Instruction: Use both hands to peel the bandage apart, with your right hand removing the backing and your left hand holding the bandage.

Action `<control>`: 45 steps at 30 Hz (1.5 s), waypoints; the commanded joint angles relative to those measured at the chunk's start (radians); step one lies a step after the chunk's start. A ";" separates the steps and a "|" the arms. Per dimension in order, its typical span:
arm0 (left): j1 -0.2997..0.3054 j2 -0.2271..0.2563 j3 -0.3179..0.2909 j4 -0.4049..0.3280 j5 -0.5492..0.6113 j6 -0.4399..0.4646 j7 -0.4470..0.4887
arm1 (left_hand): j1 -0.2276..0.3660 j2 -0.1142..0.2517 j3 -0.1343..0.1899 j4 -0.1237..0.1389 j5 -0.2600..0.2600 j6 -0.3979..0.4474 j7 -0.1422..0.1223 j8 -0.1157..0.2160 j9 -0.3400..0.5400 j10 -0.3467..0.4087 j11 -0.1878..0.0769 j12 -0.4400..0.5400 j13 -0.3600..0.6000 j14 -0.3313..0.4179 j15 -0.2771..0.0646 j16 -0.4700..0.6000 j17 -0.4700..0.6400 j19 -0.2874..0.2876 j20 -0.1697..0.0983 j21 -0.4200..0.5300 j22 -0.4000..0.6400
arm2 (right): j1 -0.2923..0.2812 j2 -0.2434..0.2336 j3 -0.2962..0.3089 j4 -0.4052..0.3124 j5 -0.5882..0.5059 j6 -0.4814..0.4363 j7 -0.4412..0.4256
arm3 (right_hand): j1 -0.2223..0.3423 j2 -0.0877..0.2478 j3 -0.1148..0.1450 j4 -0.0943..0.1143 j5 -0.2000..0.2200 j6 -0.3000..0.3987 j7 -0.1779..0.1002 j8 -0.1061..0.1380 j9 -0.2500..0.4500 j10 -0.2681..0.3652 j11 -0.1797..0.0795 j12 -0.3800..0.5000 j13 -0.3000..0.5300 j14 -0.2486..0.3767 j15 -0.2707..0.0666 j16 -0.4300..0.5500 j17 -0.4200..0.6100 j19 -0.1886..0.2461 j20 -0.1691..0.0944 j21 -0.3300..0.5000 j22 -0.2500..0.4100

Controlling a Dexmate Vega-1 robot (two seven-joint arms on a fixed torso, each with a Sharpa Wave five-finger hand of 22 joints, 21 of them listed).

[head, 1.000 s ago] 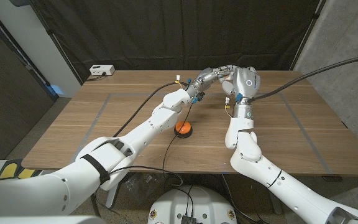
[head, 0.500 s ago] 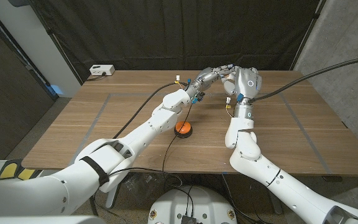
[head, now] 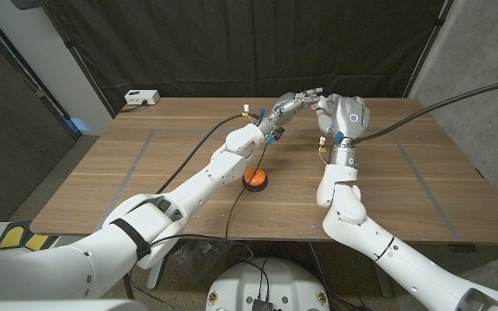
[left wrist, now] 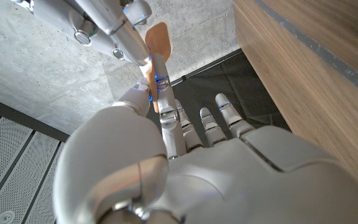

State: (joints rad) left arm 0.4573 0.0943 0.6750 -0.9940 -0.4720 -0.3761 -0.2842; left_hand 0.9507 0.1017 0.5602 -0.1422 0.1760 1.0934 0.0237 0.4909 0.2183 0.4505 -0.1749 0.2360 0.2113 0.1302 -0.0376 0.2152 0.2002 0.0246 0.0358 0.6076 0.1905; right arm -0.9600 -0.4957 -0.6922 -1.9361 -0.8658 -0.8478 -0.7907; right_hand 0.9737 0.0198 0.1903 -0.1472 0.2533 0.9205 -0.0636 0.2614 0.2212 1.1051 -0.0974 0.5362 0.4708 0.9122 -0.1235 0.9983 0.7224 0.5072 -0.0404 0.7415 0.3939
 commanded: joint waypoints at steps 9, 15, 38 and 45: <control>0.006 0.004 -0.002 -0.012 -0.007 -0.003 -0.005 | 0.000 -0.004 0.004 -0.004 0.000 0.013 -0.004 -0.004 0.003 0.013 -0.001 -0.004 0.002 0.005 -0.070 -0.004 0.000 -0.002 -0.006 0.011 0.003 | 0.006 -0.006 -0.002 0.027 0.003 0.012 -0.037 | 0.092 0.048 0.027 -0.016 -0.022 0.101 -0.013 0.031 0.001 0.072 -0.006 0.025 0.011 0.061 -0.105 0.019 0.003 0.044 -0.027 0.051 0.001; 0.008 0.007 -0.002 -0.020 -0.010 -0.008 -0.016 | 0.000 -0.005 0.005 -0.004 0.000 0.014 -0.002 -0.004 0.004 0.014 -0.002 -0.005 0.003 0.004 -0.070 -0.005 0.000 -0.004 -0.006 0.011 0.003 | 0.011 -0.004 -0.003 0.032 0.009 0.016 -0.041 | 0.147 0.068 0.037 -0.017 -0.039 0.205 -0.014 0.067 0.001 0.160 -0.019 0.062 0.030 0.106 -0.105 0.032 0.010 0.049 -0.045 0.089 0.005; 0.021 0.029 0.002 -0.033 -0.003 0.008 -0.014 | 0.000 -0.006 0.007 -0.003 0.001 0.021 0.000 -0.005 0.004 0.013 -0.003 -0.008 0.003 -0.002 -0.070 -0.007 0.001 -0.006 -0.008 0.013 0.003 | -0.013 0.092 0.096 0.093 0.184 0.144 -0.244 | 0.184 0.077 0.041 -0.012 -0.053 0.227 0.002 0.069 -0.004 0.182 -0.013 0.069 0.045 0.134 -0.105 0.033 0.034 0.041 -0.044 0.141 0.018; 0.030 0.038 0.001 -0.049 0.000 0.011 -0.004 | 0.000 -0.007 0.008 -0.004 0.001 0.022 0.002 -0.005 0.006 0.012 -0.002 -0.009 0.003 -0.002 -0.071 -0.007 0.001 -0.006 -0.008 0.013 0.003 | -0.013 0.115 0.107 0.107 0.195 0.134 -0.300 | 0.189 0.077 0.040 -0.010 -0.056 0.231 0.007 0.068 -0.005 0.186 -0.013 0.068 0.048 0.139 -0.105 0.033 0.039 0.037 -0.044 0.156 0.021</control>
State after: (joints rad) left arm 0.4762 0.1205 0.6765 -1.0274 -0.4777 -0.3694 -0.3001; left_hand 0.9507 0.1016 0.5631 -0.1451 0.1760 1.1060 0.0254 0.4908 0.2212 0.4591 -0.1768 0.2284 0.2112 0.1301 -0.0376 0.2106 0.2003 0.0191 0.0304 0.6146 0.1908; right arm -0.9707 -0.4163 -0.6095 -1.8496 -0.7099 -0.7213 -1.0118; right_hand 1.1481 0.0980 0.2293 -0.1611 0.1992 1.1451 -0.0584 0.3225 0.2130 1.2803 -0.1077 0.5993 0.5140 1.0383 -0.1711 1.0255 0.7577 0.5441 -0.0517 0.8895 0.4108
